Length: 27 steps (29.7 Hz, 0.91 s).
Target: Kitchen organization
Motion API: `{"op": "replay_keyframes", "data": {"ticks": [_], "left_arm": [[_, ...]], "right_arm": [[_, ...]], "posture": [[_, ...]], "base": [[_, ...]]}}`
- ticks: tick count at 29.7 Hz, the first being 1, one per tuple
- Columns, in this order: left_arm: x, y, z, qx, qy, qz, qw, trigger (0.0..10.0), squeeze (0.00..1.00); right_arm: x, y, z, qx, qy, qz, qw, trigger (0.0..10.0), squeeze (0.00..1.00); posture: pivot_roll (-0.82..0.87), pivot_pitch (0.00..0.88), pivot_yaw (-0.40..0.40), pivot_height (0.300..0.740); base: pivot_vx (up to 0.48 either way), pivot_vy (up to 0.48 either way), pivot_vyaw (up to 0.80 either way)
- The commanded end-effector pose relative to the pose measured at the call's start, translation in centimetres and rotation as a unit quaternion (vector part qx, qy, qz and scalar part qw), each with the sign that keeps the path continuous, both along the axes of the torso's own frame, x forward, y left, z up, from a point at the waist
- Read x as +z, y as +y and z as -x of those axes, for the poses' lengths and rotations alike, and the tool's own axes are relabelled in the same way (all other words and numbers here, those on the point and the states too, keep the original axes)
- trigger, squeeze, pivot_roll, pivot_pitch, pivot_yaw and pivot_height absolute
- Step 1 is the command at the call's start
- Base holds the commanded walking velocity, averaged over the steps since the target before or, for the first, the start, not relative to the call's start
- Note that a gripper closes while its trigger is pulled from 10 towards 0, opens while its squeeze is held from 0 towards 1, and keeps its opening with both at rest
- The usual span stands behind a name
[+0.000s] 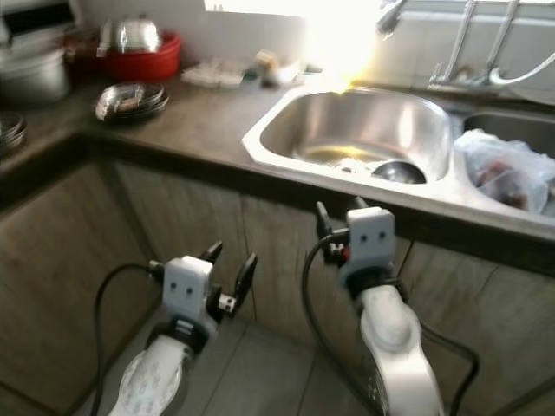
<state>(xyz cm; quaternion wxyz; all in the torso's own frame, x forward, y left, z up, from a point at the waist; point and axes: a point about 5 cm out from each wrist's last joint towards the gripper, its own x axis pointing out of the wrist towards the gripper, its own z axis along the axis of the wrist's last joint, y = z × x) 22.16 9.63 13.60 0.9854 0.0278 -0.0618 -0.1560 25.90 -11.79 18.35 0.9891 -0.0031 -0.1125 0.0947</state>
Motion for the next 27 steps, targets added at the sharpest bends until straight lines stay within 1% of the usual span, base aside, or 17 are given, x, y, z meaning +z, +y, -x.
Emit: {"op": "replay_keyframes", "data": {"ticks": [1, 13, 27], "left_arm": [[0.09, -0.59, 0.11, -0.012, 0.000, -0.001, 1.000, 10.0, 0.00], [0.04, -0.63, 0.02, -0.008, 0.002, -0.001, 1.000, 10.0, 0.00], [0.07, -0.77, -0.02, -0.006, -0.002, 0.001, 1.000, 10.0, 0.00]], "right_arm": [[0.31, -0.30, -0.02, -0.005, -0.005, 0.003, 1.000, 10.0, 0.00], [0.19, -0.27, -0.11, -0.005, -0.002, 0.003, 1.000, 10.0, 0.00], [-0.08, -0.14, -0.37, 0.001, 0.004, 0.011, 1.000, 10.0, 0.00]], "posture": [[0.04, 0.066, -0.017, 0.740], [0.04, 0.066, -0.017, 0.740], [0.05, 0.048, -0.021, 0.740]], "base": [[0.000, 0.000, 0.80], [0.000, 0.000, 0.80], [0.333, 0.000, 0.79]]}}
